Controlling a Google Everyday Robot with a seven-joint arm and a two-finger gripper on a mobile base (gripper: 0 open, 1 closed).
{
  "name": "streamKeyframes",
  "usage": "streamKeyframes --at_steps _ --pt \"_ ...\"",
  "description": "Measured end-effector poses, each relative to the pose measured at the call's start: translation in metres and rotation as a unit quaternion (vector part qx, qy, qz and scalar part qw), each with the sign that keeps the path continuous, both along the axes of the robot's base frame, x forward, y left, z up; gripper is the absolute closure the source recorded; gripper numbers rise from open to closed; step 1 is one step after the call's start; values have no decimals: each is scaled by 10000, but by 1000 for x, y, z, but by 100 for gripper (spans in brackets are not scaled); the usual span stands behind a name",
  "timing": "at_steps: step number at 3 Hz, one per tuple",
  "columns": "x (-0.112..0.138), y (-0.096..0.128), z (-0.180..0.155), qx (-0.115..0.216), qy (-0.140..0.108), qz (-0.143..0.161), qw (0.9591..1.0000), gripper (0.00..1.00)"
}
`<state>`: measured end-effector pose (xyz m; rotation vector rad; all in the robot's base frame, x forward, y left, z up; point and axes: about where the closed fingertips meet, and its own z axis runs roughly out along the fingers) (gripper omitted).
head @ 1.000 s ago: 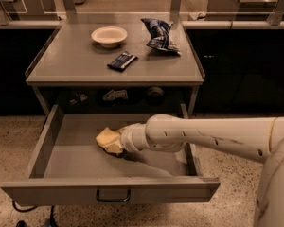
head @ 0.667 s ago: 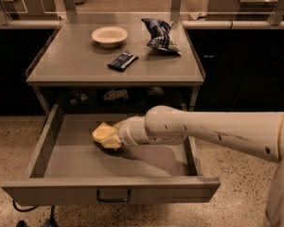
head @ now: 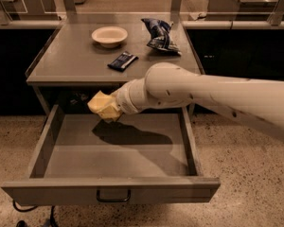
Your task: Pick sponge from top drawer and place on counter
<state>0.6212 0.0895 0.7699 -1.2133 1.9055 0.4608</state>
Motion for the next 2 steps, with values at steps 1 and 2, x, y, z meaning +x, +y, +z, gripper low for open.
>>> streamKeyframes --at_steps 1,2 --pt "24 -11 57 -57 -271 -193 9994 100" --pt "54 -30 93 -23 -403 -514 9979 100"
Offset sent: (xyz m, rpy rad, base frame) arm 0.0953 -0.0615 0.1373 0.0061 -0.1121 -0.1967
